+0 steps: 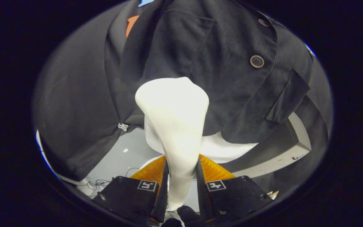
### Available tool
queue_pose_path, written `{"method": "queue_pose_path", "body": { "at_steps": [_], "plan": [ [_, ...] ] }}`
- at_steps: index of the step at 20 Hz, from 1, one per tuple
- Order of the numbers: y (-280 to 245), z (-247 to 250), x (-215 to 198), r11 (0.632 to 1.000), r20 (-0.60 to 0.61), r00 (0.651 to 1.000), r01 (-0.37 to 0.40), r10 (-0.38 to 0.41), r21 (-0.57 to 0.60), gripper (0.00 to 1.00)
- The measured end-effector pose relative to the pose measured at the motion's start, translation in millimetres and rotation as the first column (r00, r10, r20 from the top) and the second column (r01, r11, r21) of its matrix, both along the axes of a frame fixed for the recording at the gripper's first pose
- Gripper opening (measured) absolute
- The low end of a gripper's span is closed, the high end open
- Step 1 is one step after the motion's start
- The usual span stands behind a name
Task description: Iron the clothes twice with a garment steamer, once on the left side and once on the right side.
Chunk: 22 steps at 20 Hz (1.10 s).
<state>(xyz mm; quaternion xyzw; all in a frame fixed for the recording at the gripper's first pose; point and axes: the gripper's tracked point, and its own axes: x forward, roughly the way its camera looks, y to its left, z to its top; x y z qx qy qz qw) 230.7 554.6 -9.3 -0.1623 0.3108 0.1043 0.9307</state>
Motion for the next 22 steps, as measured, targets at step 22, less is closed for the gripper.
{"method": "queue_pose_path", "body": {
  "at_steps": [22],
  "plan": [
    [-126,41,-49,0.962,0.153,0.988,-0.064,0.024,0.266,0.43]
  ]
}}
